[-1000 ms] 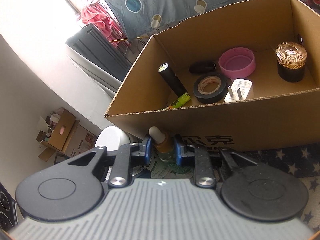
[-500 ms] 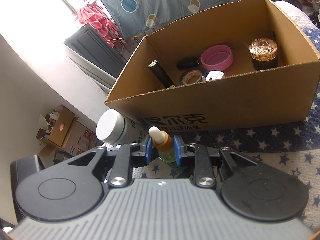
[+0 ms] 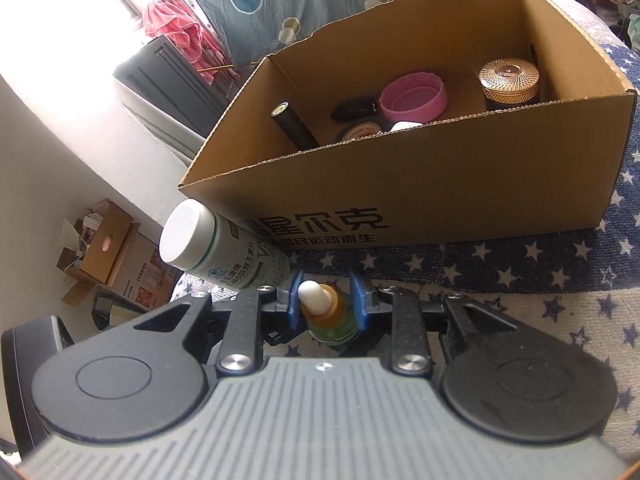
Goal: Organize rigid objects
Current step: 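Carry the dropper bottle into the box and open the right gripper, then withdraw the right gripper and move it to the white plastic jar, then close the right gripper on the white plastic jar, then lift the white plastic jar toward the box, then hold the white jar raised beside the box with the right gripper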
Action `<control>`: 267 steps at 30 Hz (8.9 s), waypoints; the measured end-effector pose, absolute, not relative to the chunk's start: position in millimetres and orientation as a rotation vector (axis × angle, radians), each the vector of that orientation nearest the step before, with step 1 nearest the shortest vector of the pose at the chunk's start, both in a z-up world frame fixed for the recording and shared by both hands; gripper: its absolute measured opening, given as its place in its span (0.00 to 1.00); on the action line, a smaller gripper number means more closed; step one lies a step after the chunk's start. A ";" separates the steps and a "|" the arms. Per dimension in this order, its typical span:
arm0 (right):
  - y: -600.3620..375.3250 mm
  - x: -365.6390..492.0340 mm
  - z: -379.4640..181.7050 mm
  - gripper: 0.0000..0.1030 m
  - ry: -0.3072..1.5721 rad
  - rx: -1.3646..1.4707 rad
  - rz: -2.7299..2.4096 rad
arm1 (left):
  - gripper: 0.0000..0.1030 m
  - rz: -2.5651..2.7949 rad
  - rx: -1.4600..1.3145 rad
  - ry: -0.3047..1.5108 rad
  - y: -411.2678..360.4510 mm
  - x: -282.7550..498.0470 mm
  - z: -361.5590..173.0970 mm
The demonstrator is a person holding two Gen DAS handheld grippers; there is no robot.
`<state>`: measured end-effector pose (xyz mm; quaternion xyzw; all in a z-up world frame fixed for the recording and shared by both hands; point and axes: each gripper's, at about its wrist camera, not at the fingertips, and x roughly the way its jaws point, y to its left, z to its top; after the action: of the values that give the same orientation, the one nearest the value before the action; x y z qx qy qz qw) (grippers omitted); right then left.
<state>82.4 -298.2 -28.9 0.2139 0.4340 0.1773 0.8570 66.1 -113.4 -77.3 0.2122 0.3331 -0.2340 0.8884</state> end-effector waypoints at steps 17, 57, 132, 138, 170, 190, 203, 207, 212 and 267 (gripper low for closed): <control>-305.3 77.6 75.5 0.18 0.701 0.325 0.482 | 0.32 -0.472 0.398 0.593 -119.1 77.9 29.1; -383.0 261.3 -6.0 0.11 0.904 0.332 0.380 | 0.38 -0.509 0.180 0.913 -202.9 246.5 -24.2; -231.6 136.0 -20.0 0.42 0.953 0.665 0.507 | 0.53 -0.307 0.137 0.874 -16.4 125.4 -19.5; -231.3 133.7 -20.0 0.41 0.943 0.661 0.508 | 0.52 -0.299 0.131 0.867 -15.8 124.4 -18.6; -318.0 37.0 -20.2 0.47 0.889 0.722 0.327 | 0.52 -0.578 0.196 0.804 -79.1 63.2 -30.5; -329.8 37.2 -35.3 0.50 0.886 0.808 0.377 | 0.52 -0.544 0.239 0.839 -91.8 63.6 -38.9; -329.5 34.9 -38.4 0.52 0.890 0.811 0.376 | 0.52 -0.537 0.245 0.843 -94.8 58.8 -38.0; -329.2 34.9 -37.4 0.52 0.892 0.806 0.374 | 0.52 -0.538 0.244 0.844 -94.5 58.8 -37.8; -327.5 35.5 -36.4 0.53 0.896 0.796 0.371 | 0.52 -0.535 0.240 0.841 -95.5 57.6 -38.1; -323.0 35.9 -37.6 0.56 0.900 0.792 0.364 | 0.52 -0.531 0.219 0.854 -98.0 54.6 -39.1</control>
<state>35.9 -323.0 -37.6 0.3704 0.4213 0.1704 0.8101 54.6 -98.0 -39.1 0.1049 0.4083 -0.2540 0.8705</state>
